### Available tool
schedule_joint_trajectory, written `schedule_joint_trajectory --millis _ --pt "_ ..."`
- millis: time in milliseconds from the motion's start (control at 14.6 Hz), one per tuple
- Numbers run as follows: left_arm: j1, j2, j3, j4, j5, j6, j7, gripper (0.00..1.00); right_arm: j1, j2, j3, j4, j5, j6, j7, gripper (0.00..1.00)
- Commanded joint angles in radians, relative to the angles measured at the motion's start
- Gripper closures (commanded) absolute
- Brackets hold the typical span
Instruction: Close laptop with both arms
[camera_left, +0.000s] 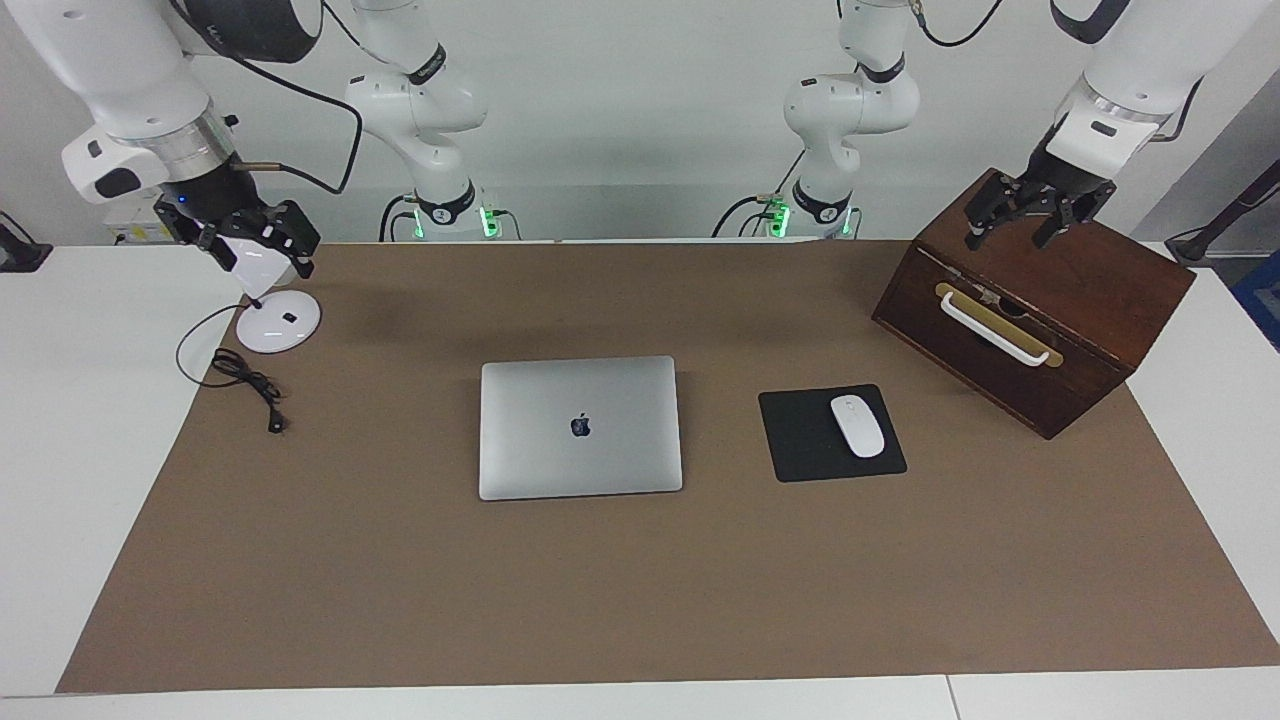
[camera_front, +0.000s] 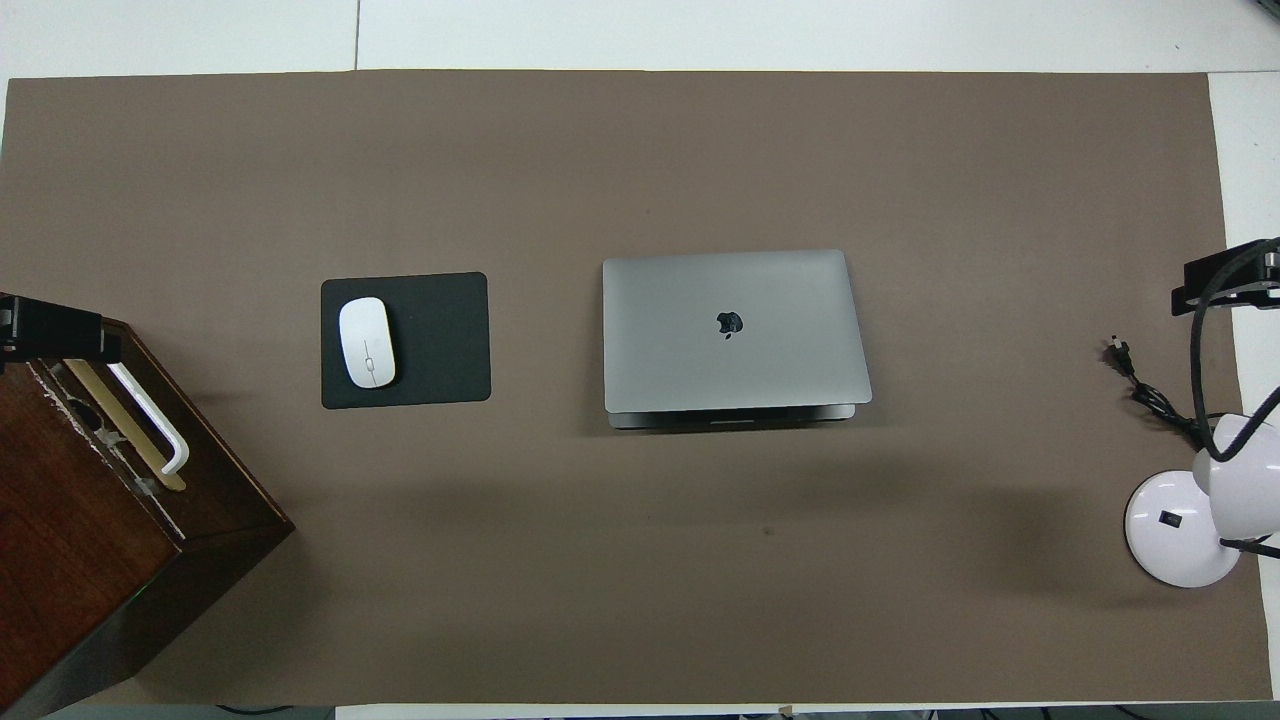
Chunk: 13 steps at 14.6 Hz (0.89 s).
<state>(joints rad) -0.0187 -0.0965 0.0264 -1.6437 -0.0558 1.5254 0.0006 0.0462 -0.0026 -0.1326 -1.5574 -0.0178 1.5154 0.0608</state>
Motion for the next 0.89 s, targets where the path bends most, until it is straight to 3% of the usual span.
schedule_joint_trajectory --millis 0,822 --pt "0.011 0.001 -0.01 0.005 0.019 0.025 -0.002 0.0 -0.002 -0.027 -0.005 -0.033 0.004 0.014 -0.024 0.0" --pt "0.011 0.001 -0.008 -0.002 0.019 0.059 -0.002 0.0 -0.009 -0.027 -0.005 -0.033 0.004 0.014 -0.024 0.0"
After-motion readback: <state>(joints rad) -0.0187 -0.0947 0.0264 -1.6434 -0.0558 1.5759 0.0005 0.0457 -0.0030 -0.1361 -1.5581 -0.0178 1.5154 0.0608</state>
